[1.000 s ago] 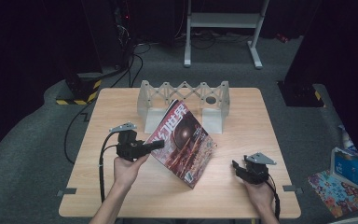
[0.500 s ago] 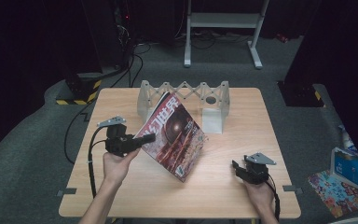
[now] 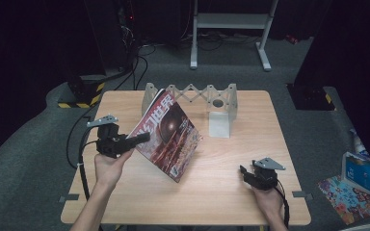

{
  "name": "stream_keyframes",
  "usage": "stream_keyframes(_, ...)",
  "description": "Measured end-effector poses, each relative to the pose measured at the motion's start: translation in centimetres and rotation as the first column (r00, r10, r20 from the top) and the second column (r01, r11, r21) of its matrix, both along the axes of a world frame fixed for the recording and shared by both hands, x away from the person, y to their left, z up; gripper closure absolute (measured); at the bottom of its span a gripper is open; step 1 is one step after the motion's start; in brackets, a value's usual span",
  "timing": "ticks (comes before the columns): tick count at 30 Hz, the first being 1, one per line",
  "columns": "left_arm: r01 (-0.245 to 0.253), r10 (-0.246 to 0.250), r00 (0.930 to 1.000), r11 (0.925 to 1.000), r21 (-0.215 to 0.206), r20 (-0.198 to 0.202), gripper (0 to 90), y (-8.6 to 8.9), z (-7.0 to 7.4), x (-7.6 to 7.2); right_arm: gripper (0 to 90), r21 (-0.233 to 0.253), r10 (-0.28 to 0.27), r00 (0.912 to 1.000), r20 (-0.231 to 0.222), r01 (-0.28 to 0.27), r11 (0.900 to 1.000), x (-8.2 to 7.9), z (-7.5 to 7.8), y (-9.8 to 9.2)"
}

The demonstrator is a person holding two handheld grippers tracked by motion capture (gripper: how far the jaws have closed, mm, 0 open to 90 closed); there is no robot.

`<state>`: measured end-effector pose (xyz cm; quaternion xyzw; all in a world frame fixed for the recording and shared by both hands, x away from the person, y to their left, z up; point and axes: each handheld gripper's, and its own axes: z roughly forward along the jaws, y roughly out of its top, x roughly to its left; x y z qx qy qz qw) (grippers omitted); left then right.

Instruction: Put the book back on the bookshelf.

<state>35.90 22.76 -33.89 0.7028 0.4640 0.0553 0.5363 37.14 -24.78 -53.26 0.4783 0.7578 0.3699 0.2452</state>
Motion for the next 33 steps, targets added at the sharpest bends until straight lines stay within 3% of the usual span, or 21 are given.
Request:
stream_keyframes(7,-0.033,0.033,0.9993,0.9994,0.005,0.016,84.3,0.9,0.8,0.1,41.5,0.001,0.0,1.0,0.0,0.0,1.0,0.0,0.0,0.0)
stream_keyframes(19,-0.086,0.083,0.9949,0.9945,0.059,0.058,84.3,2.0,2.6,0.3,41.2,0.001,0.0,1.0,0.0,0.0,1.0,0.0,0.0,0.0)
stream_keyframes(29,-0.14,0.127,0.9879,0.9776,0.157,0.089,84.2,2.5,4.0,1.0,40.9,0.002,-0.001,1.0,0.0,0.001,1.0,0.0,0.0,0.0)
stream_keyframes(33,-0.155,0.136,0.9855,0.9667,0.204,0.101,84.2,2.4,4.5,1.5,41.0,0.001,0.0,1.0,0.0,0.0,1.0,0.0,0.0,0.0)
